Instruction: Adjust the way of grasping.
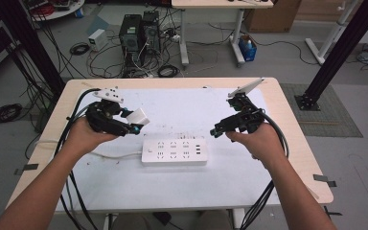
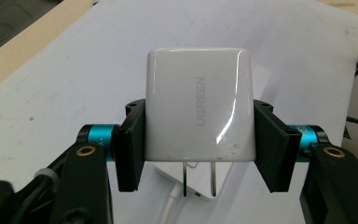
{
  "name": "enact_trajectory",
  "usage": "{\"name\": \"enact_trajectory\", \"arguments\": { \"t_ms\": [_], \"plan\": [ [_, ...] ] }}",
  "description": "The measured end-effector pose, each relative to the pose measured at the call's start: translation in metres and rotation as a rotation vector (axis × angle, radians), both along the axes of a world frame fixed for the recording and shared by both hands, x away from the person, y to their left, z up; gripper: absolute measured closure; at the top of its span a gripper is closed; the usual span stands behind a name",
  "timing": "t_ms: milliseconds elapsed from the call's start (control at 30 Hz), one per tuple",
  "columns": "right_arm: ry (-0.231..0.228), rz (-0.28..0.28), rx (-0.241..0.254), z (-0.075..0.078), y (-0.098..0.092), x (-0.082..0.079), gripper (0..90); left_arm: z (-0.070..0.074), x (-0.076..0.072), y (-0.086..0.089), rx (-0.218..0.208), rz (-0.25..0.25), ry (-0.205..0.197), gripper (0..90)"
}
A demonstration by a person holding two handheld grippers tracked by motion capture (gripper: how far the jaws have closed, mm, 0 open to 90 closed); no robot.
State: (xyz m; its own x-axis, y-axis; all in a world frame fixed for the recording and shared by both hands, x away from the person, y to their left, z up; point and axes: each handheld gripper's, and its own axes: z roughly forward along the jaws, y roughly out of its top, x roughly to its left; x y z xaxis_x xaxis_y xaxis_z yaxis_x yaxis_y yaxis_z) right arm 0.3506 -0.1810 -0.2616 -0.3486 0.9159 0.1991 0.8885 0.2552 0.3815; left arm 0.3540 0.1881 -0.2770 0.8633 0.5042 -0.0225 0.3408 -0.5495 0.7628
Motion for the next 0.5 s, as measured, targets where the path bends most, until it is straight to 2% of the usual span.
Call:
{"name": "enact_trajectory", "arguments": {
  "t_ms": [67,100,133,267,500],
  "plan": [
    [0.004,-0.001,0.008,0.0002,0.0000,0.0004,11.0,0.0000,-0.0005,-0.0006,0.004,-0.013,-0.007,42.6],
    [0.011,0.001,0.019,0.0008,0.0002,0.0010,11.0,-0.0011,-0.0027,-0.0027,-0.017,-0.028,-0.007,42.6],
    [0.011,0.001,0.019,0.0008,0.0002,0.0010,11.0,-0.0011,-0.0027,-0.0027,-0.017,-0.028,-0.007,42.6],
    [0.015,0.004,0.044,0.0022,-0.0004,0.0012,11.0,-0.0025,-0.0044,-0.0049,-0.029,-0.081,-0.027,42.6],
    [0.017,-0.001,0.079,0.0028,-0.0039,0.0007,11.0,-0.0066,-0.0074,-0.0063,-0.123,-0.111,-0.052,42.6]
  ]
}}
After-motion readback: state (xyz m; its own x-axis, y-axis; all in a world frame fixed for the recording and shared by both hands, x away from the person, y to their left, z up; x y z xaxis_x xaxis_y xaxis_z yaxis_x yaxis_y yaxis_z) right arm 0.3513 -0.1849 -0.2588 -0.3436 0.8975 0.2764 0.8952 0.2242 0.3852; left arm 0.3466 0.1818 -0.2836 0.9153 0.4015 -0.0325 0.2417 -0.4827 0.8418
